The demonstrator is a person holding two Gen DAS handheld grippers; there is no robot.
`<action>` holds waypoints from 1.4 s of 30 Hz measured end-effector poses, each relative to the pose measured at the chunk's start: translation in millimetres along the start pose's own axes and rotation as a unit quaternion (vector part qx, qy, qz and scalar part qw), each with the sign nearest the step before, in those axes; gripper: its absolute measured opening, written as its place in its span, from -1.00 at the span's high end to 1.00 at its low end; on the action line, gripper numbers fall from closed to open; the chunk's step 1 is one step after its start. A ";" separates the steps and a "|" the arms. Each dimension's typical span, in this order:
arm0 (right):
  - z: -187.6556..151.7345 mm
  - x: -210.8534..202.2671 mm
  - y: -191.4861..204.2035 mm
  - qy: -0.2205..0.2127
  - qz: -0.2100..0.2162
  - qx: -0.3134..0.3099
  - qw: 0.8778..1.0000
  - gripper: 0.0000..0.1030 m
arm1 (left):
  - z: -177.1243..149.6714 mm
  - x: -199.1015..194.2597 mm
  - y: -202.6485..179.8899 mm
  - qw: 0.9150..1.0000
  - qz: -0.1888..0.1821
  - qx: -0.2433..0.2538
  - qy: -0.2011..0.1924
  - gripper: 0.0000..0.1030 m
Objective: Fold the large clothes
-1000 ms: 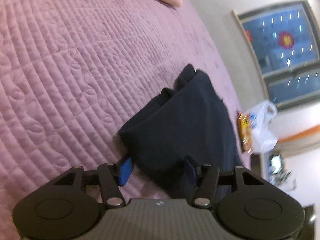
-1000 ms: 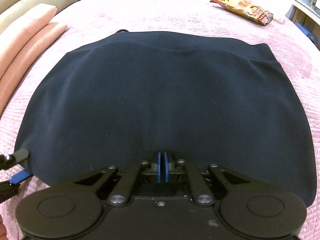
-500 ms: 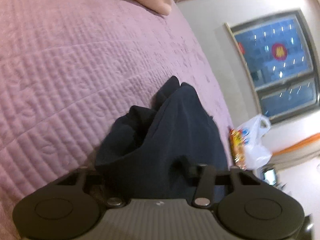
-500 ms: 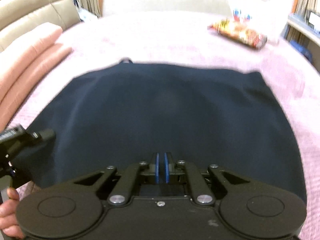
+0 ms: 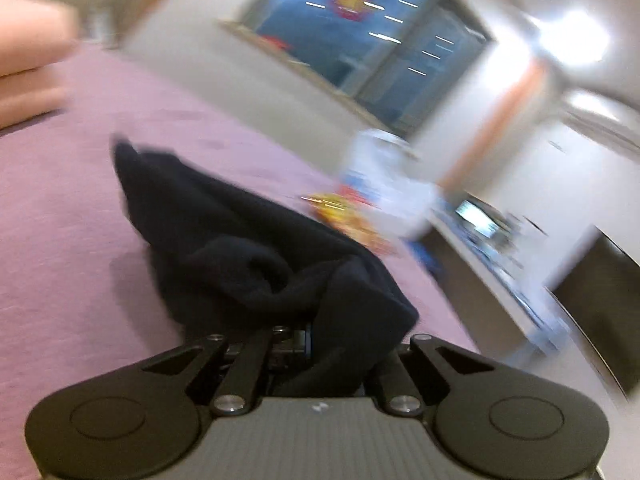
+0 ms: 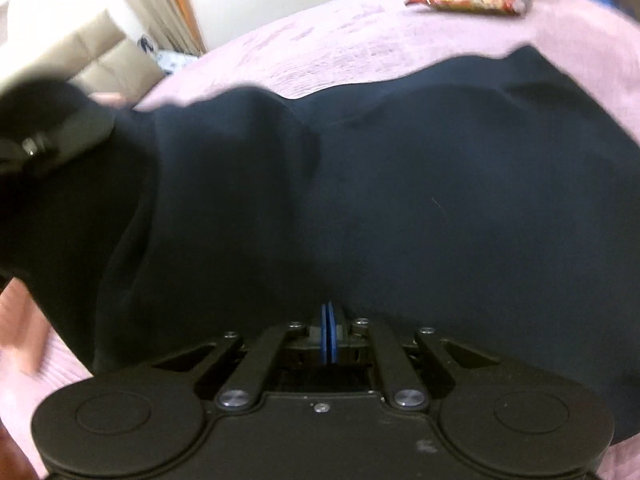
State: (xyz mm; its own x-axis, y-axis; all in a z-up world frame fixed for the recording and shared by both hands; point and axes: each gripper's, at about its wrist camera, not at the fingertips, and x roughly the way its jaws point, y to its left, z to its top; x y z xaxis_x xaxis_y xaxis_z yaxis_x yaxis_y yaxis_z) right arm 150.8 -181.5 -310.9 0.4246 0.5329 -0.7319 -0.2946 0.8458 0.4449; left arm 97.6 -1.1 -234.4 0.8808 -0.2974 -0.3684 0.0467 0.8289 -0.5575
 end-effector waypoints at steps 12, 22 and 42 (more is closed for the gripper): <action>43.8 -118.0 -140.5 -0.102 -0.113 0.059 0.987 0.85 | -59.4 103.9 -111.5 0.978 -0.114 0.114 0.135 0.86; 127.3 -107.6 -167.5 -0.092 -0.057 -0.027 0.994 -0.53 | -133.4 157.7 -144.0 0.954 -0.022 0.235 0.188 0.83; 182.0 -73.3 -171.4 -0.096 0.010 -0.039 0.995 0.83 | -110.8 163.0 -141.7 0.944 -0.082 0.240 0.211 0.81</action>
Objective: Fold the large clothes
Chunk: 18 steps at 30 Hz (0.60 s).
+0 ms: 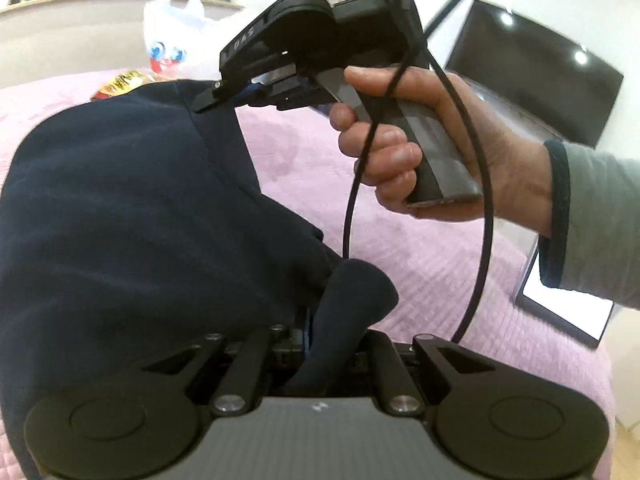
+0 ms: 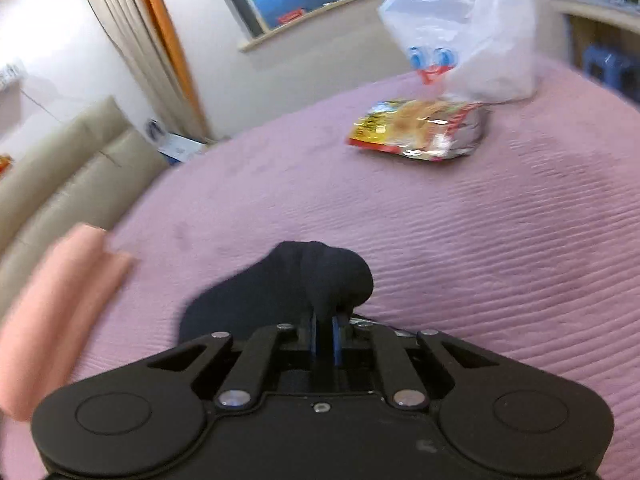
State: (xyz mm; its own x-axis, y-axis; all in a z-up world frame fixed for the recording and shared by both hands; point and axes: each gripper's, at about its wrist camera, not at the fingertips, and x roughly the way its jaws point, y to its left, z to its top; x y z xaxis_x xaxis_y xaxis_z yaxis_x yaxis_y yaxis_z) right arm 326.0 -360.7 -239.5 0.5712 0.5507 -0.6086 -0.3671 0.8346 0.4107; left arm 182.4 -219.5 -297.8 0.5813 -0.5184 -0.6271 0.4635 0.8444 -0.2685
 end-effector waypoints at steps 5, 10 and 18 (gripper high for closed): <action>-33.6 50.8 -26.1 0.070 -0.051 0.027 0.996 0.74 | -20.0 18.5 3.0 0.998 0.005 0.031 0.050 0.65; -28.1 23.5 -14.2 0.068 -0.089 0.002 0.994 -0.29 | -27.5 -7.0 -0.4 0.995 -0.044 0.049 0.074 0.48; -58.7 -82.7 25.9 0.033 -0.102 -0.073 0.992 0.26 | 10.8 -118.7 85.7 0.993 -0.002 -0.101 -0.061 0.45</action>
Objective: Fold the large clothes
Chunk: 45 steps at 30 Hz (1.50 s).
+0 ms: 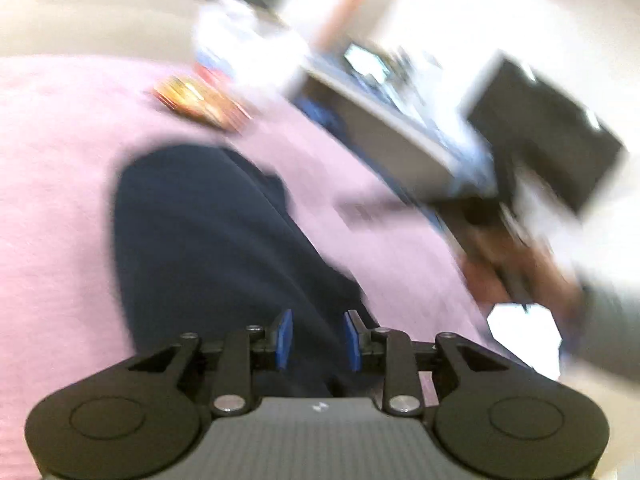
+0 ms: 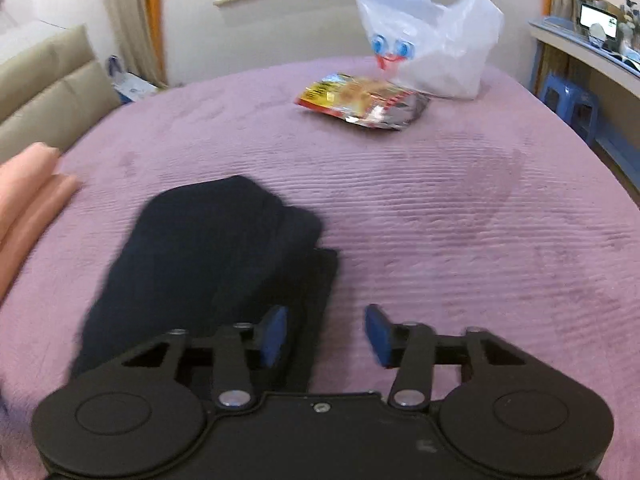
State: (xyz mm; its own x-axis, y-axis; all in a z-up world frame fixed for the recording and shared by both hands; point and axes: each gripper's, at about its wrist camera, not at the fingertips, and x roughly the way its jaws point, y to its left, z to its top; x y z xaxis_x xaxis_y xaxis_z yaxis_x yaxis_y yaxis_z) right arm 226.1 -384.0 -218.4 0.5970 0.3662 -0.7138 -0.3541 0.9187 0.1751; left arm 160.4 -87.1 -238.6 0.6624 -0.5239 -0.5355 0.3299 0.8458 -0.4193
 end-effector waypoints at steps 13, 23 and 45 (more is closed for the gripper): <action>-94.4 17.7 38.8 0.087 -0.045 -0.048 0.994 1.00 | -64.1 35.5 40.4 0.996 -0.010 -0.020 0.090 0.94; 22.7 4.2 37.4 -0.056 0.044 -0.100 0.992 0.89 | -11.7 -1.2 18.6 0.999 0.008 0.022 0.022 0.84; 66.9 89.7 40.7 -0.038 -0.013 -0.085 0.996 0.77 | -22.6 4.9 47.7 0.998 -0.021 -0.028 0.051 0.59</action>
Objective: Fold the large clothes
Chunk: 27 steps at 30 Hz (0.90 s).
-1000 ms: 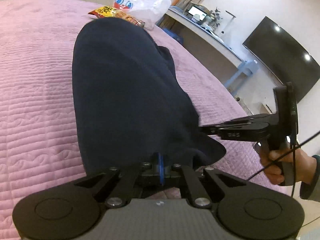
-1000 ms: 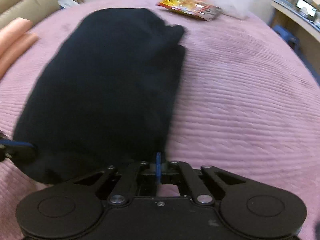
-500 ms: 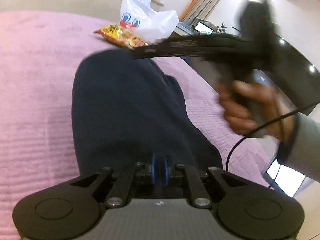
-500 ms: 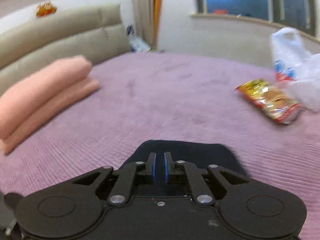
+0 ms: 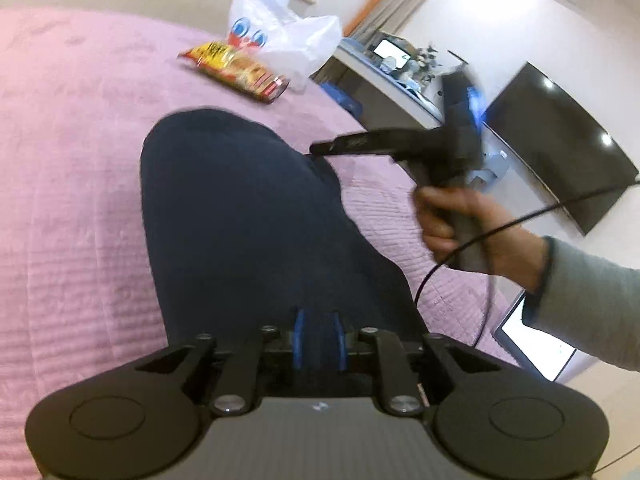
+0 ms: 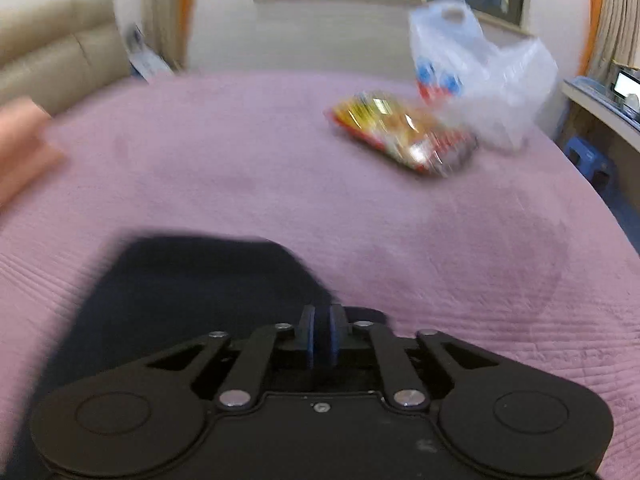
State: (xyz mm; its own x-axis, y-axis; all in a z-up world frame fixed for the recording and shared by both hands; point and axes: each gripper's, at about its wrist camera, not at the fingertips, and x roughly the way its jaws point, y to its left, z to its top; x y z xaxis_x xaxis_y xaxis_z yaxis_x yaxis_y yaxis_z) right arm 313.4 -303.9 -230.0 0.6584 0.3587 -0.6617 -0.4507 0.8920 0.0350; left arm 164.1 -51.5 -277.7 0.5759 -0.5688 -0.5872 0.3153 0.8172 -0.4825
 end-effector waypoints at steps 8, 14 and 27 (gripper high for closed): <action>-79.6 -5.2 46.7 0.108 0.011 -0.075 0.991 0.56 | -21.9 7.0 -5.6 0.998 0.018 0.037 0.038 0.72; -93.8 -59.4 14.3 0.137 -0.026 -0.006 0.990 0.43 | -30.3 -18.5 -6.9 0.999 0.030 -0.003 0.030 0.71; -171.3 -102.9 37.2 0.185 0.026 -0.004 0.982 1.00 | -46.4 -20.7 -9.5 0.998 0.049 0.003 0.049 0.66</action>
State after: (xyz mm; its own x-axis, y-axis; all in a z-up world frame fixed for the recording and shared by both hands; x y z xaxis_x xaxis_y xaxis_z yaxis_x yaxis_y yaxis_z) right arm 125.6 -354.7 -288.9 0.3710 0.2778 -0.8861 -0.4840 0.8722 0.0708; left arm 114.2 -51.8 -291.1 0.5273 -0.4922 -0.6926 0.2657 0.8698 -0.4158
